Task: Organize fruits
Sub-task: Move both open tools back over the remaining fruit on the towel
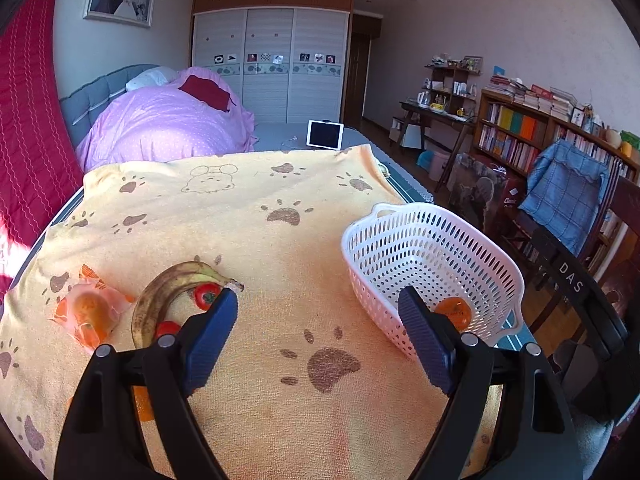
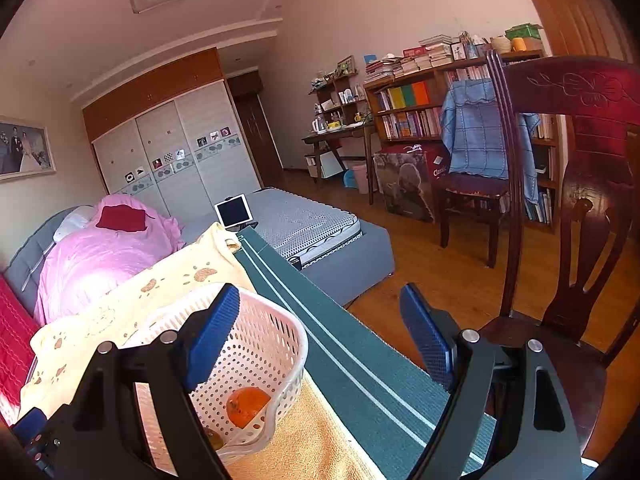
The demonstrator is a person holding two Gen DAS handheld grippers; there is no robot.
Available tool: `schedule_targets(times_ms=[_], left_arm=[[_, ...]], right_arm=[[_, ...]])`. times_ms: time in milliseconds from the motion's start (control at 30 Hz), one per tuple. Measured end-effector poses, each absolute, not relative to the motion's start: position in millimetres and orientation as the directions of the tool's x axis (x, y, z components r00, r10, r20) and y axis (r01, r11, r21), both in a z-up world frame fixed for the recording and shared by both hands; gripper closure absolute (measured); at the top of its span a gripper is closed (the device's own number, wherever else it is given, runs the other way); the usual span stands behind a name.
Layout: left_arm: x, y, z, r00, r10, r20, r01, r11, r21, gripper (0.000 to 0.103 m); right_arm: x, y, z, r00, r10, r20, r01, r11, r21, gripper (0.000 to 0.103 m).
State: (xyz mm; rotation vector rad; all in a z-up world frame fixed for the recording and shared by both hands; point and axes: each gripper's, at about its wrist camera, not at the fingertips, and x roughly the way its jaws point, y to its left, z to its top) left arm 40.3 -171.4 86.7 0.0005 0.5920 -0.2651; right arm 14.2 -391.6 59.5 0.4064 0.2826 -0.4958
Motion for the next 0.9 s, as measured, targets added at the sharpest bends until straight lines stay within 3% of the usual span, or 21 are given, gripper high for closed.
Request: schedule_targets(times_ms=[433, 900], left_arm=[[26, -116, 97, 0.862, -0.112, -0.494, 0.085, 0.993, -0.076, 0.021], [26, -50, 98, 0.878, 0.043, -0.476, -0.092, 0.993, -0.079, 0.021]], right_arm=[[6, -374, 75, 0.900, -0.312, -0.304, 0.408, 0.850, 0.333, 0.019], [5, -313, 91, 0.949, -0.038, -0.312, 0.142, 0.937, 0.318, 0.017]])
